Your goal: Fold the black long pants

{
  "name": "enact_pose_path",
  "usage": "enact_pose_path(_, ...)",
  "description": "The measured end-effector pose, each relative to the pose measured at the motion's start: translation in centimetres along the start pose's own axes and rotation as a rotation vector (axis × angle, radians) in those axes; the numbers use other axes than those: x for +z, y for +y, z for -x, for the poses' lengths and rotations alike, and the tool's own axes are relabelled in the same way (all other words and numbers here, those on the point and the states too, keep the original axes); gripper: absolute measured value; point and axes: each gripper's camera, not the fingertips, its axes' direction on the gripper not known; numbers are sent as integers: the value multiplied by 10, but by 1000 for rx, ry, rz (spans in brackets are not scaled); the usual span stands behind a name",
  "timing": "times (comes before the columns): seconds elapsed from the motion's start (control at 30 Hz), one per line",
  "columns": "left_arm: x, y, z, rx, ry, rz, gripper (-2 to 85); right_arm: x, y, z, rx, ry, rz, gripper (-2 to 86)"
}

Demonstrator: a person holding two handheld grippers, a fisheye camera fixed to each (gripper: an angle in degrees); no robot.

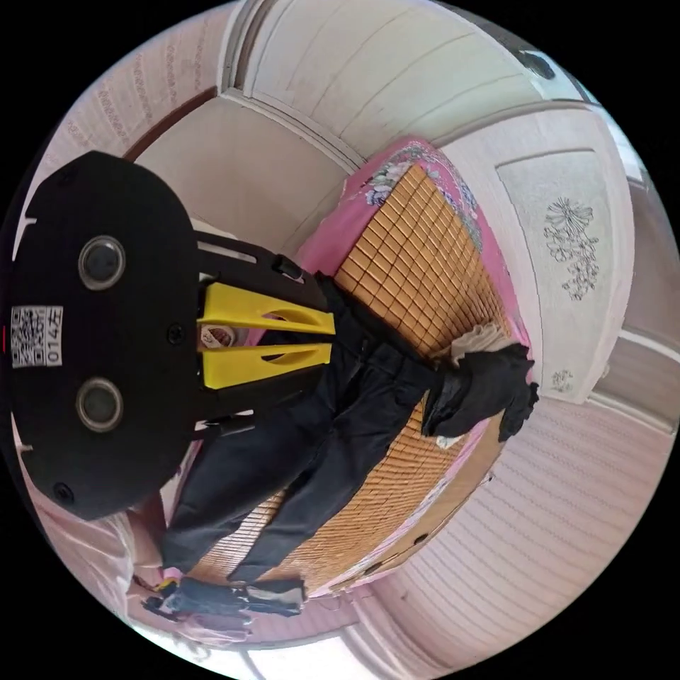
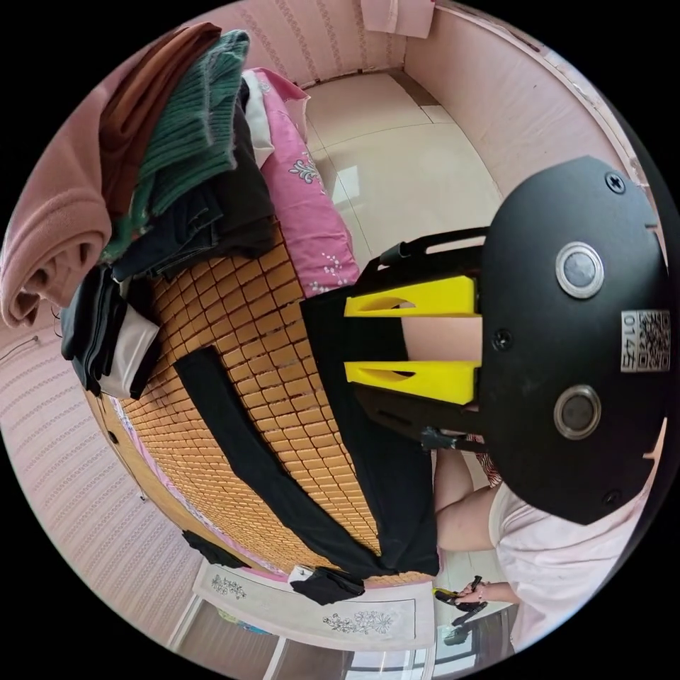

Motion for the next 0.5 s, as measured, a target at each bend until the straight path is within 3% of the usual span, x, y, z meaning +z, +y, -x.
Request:
enact_pose_path(0.3,58,39,-252,626,272,180,17,9,-35,-20,-91,163,108,90)
enact_pose_path(0.4,80,59,-347,864,241,219,34,-1,-32,-23,-139,195,105,67)
enact_pose_path(0.5,102,69,-414,962,289,312,57,-18,-29,-29,-167,177,86,49)
